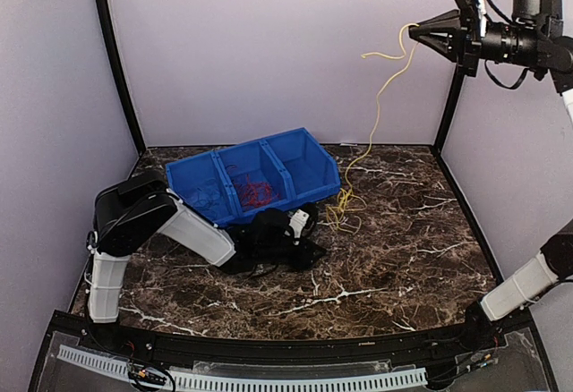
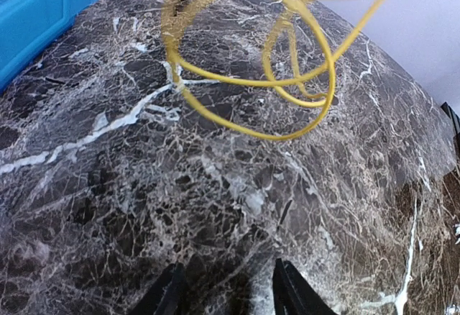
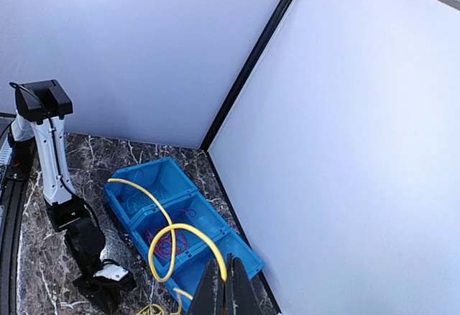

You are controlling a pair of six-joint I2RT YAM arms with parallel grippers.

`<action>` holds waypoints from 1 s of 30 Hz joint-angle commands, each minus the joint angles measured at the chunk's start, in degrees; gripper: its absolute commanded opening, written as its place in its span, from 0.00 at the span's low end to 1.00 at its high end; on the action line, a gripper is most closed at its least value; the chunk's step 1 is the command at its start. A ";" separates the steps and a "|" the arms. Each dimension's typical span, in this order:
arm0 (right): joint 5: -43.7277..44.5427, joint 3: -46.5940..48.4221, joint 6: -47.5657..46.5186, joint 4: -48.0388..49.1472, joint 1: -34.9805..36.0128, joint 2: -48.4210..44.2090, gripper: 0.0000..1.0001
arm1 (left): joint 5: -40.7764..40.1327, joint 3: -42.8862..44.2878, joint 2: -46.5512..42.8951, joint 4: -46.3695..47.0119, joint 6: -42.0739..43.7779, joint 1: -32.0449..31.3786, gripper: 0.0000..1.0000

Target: Untangle the cables

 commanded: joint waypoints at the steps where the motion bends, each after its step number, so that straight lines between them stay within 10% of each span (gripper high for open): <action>1: -0.33 -0.55 1.76 2.73 -1.00 -1.53 0.00 | -0.76 -3.16 -5.58 -1.14 -0.78 -0.14 0.42; 13: -5.03 -23.53 4.62 11.88 -0.95 -6.90 0.00 | 3.35 -11.06 -17.48 15.46 1.52 -1.07 0.59; 30: -7.58 -28.29 7.57 15.06 0.99 -6.75 0.00 | -0.58 13.56 -1.83 10.76 3.66 -4.01 0.71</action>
